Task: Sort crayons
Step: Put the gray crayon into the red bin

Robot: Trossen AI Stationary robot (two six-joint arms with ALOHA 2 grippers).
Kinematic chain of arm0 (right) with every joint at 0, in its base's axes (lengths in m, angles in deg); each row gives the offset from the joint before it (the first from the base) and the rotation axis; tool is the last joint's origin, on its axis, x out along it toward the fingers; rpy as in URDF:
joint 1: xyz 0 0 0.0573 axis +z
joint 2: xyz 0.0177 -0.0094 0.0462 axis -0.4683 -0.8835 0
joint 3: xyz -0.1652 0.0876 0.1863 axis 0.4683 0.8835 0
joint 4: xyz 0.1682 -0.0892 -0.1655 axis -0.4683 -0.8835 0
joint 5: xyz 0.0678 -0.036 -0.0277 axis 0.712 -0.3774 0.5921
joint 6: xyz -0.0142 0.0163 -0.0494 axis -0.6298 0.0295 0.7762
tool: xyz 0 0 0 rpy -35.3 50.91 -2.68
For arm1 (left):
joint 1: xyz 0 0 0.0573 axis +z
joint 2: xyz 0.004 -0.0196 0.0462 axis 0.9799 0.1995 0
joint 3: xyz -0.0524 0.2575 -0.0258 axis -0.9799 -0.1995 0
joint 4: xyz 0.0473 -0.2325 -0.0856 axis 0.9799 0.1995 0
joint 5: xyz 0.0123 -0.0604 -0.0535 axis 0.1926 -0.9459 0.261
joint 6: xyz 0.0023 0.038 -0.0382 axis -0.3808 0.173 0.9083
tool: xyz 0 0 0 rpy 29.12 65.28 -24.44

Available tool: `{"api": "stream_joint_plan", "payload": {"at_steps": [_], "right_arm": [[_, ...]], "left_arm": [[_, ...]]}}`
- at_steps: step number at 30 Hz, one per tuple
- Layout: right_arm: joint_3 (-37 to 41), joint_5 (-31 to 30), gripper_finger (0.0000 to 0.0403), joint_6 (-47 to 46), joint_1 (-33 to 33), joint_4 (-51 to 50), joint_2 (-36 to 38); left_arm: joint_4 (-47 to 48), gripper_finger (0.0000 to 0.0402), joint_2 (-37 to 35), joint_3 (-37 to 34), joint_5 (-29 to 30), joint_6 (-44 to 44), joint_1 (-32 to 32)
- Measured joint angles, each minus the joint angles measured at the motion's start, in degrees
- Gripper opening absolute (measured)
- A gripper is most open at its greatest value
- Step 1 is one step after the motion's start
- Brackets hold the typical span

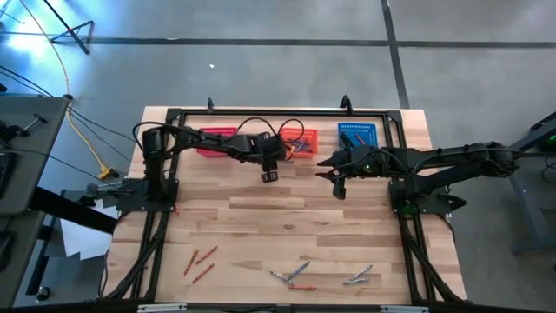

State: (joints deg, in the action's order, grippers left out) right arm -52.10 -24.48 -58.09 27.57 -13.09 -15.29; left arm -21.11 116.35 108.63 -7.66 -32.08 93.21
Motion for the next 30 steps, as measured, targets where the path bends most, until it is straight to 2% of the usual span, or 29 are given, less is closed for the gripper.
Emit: {"api": "stream_joint_plan", "payload": {"at_steps": [8, 17, 30], "right_arm": [[0.0, 0.01, 0.0139, -0.32, 0.0, 0.01, 0.0], [0.0, 0.01, 0.0139, -0.32, 0.0, 0.0, 0.0], [0.0, 0.01, 0.0139, -0.34, 0.0, 0.0, 0.0]], "left_arm": [[-0.34, 0.0133, 0.0, 0.0, -0.4, -1.9, 1.86], [-0.83, 0.0132, 0.0, 0.0, -7.63, -2.38, 3.35], [-2.75, 0.0131, 0.39, -0.02, -7.77, -4.24, 4.48]]}}
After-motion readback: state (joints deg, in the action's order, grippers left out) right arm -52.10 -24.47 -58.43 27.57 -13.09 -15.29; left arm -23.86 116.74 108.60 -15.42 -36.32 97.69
